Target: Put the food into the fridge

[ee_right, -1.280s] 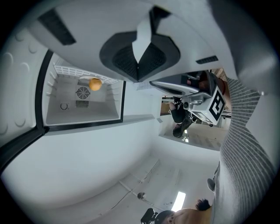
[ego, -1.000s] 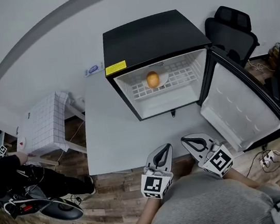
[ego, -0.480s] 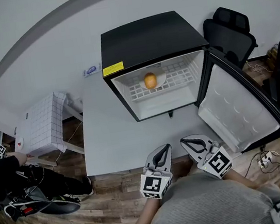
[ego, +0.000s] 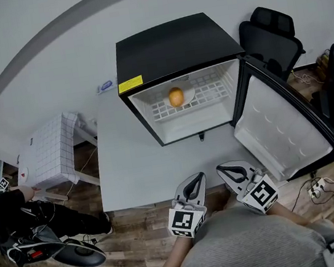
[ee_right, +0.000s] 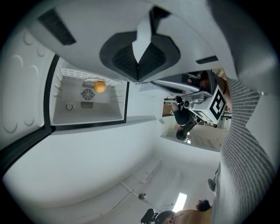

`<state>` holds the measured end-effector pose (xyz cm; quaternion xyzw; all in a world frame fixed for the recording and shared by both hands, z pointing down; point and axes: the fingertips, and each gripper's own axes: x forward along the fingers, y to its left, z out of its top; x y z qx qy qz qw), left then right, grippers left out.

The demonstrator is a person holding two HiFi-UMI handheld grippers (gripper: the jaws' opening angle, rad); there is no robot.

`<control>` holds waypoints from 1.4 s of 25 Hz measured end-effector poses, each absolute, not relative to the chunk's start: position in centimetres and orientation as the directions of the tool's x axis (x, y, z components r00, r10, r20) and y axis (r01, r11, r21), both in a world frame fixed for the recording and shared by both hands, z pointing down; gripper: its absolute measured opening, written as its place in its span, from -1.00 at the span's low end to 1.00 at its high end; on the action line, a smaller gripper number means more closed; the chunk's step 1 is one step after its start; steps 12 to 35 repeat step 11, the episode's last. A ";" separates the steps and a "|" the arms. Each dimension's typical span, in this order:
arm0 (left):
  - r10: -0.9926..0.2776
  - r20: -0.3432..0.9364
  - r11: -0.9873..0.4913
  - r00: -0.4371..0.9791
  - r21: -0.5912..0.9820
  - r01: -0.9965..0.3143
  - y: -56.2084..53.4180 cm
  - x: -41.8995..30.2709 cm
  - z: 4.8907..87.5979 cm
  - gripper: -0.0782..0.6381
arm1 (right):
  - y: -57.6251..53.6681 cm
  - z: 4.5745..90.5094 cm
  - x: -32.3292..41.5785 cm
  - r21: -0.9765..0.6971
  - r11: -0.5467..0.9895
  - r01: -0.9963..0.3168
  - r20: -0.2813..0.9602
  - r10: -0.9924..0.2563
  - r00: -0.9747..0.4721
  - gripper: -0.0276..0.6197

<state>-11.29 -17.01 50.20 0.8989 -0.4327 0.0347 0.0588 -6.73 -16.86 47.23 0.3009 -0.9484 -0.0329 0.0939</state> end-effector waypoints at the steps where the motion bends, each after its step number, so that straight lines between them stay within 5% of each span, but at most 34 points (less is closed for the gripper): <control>1: -0.772 0.110 -0.622 0.626 0.073 -0.779 -17.0 -11.1 50.0 -0.75 | -16.8 47.3 -6.7 0.116 0.817 -0.565 0.160 -0.577 -0.801 -0.88; 35: -0.769 0.113 -0.625 0.630 0.078 -0.777 -17.4 -11.1 50.2 -0.75 | -16.9 47.2 -6.5 0.123 0.814 -0.568 0.158 -0.581 -0.798 -0.88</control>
